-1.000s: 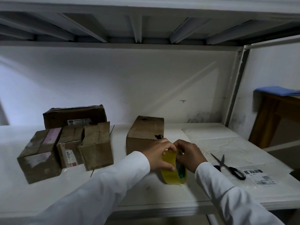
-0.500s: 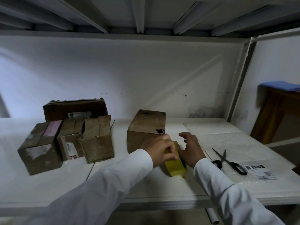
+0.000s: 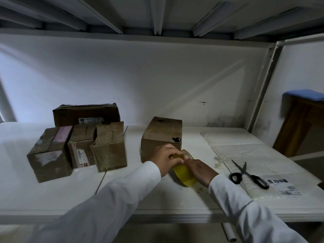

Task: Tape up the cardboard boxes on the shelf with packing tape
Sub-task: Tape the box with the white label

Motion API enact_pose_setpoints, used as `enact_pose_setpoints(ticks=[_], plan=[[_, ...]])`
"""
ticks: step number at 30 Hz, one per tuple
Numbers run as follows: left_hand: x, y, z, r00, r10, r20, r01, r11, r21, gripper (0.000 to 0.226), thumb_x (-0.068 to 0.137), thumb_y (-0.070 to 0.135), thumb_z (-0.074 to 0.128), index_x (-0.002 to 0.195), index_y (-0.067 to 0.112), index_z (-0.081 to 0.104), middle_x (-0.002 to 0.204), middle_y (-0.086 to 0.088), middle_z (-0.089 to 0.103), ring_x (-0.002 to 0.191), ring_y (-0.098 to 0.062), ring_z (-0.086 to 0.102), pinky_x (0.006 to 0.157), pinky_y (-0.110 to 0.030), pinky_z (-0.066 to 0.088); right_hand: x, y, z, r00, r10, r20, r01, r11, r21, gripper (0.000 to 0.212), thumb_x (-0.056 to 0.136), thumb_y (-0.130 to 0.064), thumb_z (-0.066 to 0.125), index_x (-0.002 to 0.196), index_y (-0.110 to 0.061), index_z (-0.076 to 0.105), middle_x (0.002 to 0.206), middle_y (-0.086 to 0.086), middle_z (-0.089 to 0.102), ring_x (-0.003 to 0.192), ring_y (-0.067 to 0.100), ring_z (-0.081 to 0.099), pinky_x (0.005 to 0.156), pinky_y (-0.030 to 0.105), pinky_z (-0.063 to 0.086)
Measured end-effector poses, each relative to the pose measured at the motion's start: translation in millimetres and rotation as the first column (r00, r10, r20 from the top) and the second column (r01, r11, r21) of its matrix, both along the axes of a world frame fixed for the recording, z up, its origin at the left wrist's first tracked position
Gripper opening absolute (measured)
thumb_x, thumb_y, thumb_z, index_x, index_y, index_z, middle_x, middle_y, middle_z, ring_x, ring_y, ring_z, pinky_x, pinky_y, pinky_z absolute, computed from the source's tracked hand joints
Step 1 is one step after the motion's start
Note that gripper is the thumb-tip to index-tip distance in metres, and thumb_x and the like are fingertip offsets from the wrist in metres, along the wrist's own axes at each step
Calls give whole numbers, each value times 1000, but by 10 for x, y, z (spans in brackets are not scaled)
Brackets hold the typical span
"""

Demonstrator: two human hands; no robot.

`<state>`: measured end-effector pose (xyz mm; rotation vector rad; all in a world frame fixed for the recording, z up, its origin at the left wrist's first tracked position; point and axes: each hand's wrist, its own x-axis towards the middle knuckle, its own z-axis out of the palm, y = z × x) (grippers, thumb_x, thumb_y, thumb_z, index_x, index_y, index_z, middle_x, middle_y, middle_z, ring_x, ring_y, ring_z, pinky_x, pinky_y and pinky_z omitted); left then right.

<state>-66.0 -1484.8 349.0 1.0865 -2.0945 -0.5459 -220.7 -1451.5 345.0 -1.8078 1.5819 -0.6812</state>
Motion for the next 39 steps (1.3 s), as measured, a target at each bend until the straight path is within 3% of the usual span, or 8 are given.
enact_pose_setpoints(ticks=[9, 14, 19, 22, 26, 30, 32, 39], plan=[[-18, -43, -38, 961, 179, 208, -56, 869, -492, 8, 74, 19, 71, 69, 17, 65, 68, 3, 62, 61, -18, 60, 66, -24, 36, -8, -43, -78, 999, -38, 39, 39, 999, -30, 55, 100, -43, 25, 90, -6, 64, 87, 7, 62, 78, 17, 52, 66, 20, 36], [-97, -61, 106, 931, 148, 333, -19, 932, -363, 12, 93, 20, 50, 100, 13, 57, 99, -2, 59, 87, -19, 53, 69, -21, 31, -103, 13, -85, 991, 74, 114, -78, 997, 28, 22, 89, -37, 60, 93, -17, 69, 87, 0, 72, 81, 14, 66, 83, 32, 51], [-204, -87, 165, 986, 37, 164, -5, 981, -196, 11, 88, 11, 54, 86, 16, 45, 82, -4, 55, 74, -24, 51, 65, -34, 43, -335, 50, 215, 936, 150, 319, -186, 979, 85, 8, 85, -11, 68, 79, -8, 63, 62, 6, 68, 54, 15, 63, 57, 24, 51], [-286, -127, 183, 995, 86, 59, -81, 994, -75, 21, 88, 9, 55, 79, 22, 40, 73, 3, 47, 66, -17, 46, 57, -22, 37, -409, -1, 371, 941, 103, 321, -140, 986, 94, 12, 85, -13, 67, 78, -5, 63, 58, 11, 65, 47, 17, 59, 51, 25, 50], [-396, -123, 309, 996, 84, 23, -84, 996, 27, 11, 91, 11, 52, 84, 15, 44, 76, 0, 48, 70, -17, 47, 61, -26, 42, -542, -181, 442, 1000, 12, 29, -13, 999, 40, 33, 76, -33, 75, 83, -3, 65, 64, 12, 69, 54, 21, 63, 61, 30, 54], [-281, -372, 579, 961, 225, 161, -222, 974, -36, 9, 92, 13, 50, 88, 15, 42, 78, 0, 49, 71, -19, 50, 61, -25, 40, -535, -255, 565, 977, 83, 195, -94, 995, 46, 51, 48, -49, 79, 85, -15, 68, 70, -3, 70, 65, 10, 66, 64, 21, 53], [-219, -520, 698, 918, 311, 244, -295, 950, -103, 5, 91, 14, 47, 90, 13, 43, 83, -7, 56, 76, -27, 54, 67, -31, 43, -486, -302, 661, 967, 63, 248, -57, 998, -33, 44, 56, -51, 73, 81, -16, 67, 68, -5, 68, 68, 11, 64, 73, 29, 52], [-192, -845, 891, 875, 407, 261, -394, 913, -105, 14, 93, 9, 47, 105, 3, 50, 88, -12, 56, 78, -27, 54, 73, -31, 46, -453, -708, 895, 893, -161, -420, 149, 987, -62, 58, 96, -56, 27, 120, -12, 57, 116, 10, 61, 96, 26, 58, 85, 30, 40]])
